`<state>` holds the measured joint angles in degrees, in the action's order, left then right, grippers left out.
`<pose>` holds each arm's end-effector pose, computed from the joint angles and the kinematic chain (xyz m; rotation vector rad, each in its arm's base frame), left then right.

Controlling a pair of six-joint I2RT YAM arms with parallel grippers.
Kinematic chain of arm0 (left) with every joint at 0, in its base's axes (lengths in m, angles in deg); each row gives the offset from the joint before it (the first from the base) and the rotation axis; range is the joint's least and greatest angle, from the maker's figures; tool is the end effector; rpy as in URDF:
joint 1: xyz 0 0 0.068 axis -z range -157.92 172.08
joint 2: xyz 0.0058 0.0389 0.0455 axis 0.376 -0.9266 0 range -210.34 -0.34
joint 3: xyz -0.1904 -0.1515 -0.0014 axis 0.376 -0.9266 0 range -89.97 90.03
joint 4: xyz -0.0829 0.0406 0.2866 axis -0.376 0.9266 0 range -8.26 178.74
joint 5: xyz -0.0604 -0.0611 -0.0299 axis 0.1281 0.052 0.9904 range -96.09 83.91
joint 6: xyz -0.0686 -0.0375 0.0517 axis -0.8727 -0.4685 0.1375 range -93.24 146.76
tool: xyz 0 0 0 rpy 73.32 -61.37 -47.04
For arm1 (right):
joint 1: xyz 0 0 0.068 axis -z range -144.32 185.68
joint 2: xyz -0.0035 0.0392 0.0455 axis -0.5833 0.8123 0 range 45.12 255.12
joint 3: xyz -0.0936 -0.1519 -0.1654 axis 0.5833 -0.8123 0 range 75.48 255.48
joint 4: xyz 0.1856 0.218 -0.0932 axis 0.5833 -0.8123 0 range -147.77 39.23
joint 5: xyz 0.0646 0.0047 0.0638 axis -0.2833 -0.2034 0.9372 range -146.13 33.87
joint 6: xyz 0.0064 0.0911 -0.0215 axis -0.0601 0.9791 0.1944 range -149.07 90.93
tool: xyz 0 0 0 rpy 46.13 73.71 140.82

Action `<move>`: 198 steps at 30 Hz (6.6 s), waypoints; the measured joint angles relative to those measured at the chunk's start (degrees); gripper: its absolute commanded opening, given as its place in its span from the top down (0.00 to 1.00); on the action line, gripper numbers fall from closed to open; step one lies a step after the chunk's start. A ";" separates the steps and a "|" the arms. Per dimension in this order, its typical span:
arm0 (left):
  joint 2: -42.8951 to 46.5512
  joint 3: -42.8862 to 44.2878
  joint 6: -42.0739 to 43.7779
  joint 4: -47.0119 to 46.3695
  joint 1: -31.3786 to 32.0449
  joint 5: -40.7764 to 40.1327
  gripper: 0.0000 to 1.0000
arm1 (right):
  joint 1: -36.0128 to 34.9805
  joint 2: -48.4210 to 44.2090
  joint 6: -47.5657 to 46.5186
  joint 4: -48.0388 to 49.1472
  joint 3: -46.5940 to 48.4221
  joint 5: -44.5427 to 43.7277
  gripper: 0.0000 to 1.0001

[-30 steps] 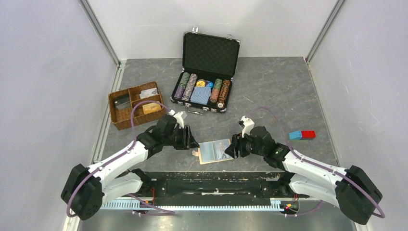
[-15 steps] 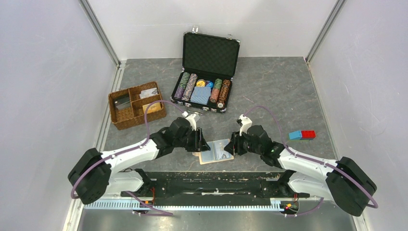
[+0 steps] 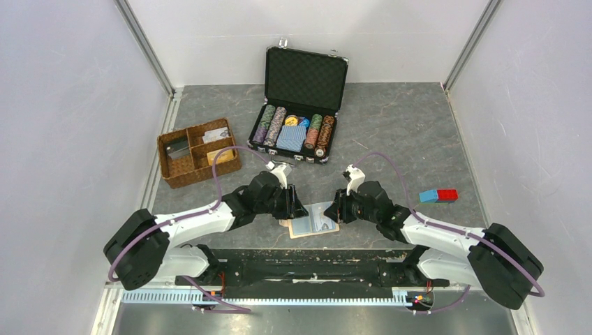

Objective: Take the credit cards out of the card holder
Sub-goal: Remove the credit card from the card holder.

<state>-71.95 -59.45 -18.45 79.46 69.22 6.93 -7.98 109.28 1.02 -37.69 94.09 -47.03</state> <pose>0.2064 -0.2504 0.0936 0.1766 2.4710 -1.0501 0.2041 0.2134 0.0762 -0.3672 2.2445 0.8934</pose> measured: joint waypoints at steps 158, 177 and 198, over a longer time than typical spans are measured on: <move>-9.97 -14.67 -15.58 -31.52 -3.85 1.88 0.98 | -0.48 9.11 4.79 10.67 -4.37 2.56 0.92; 7.58 -14.05 -14.84 -12.85 -4.72 -7.43 0.98 | -0.48 4.09 -0.44 4.92 -2.69 2.54 0.88; 20.68 -20.17 -18.40 -16.20 -5.07 -5.95 0.98 | -0.48 5.18 6.16 20.33 -2.01 11.65 0.33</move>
<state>-51.28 -79.62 -36.86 63.26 64.15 0.98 -8.46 114.46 7.18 -17.36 92.08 -35.38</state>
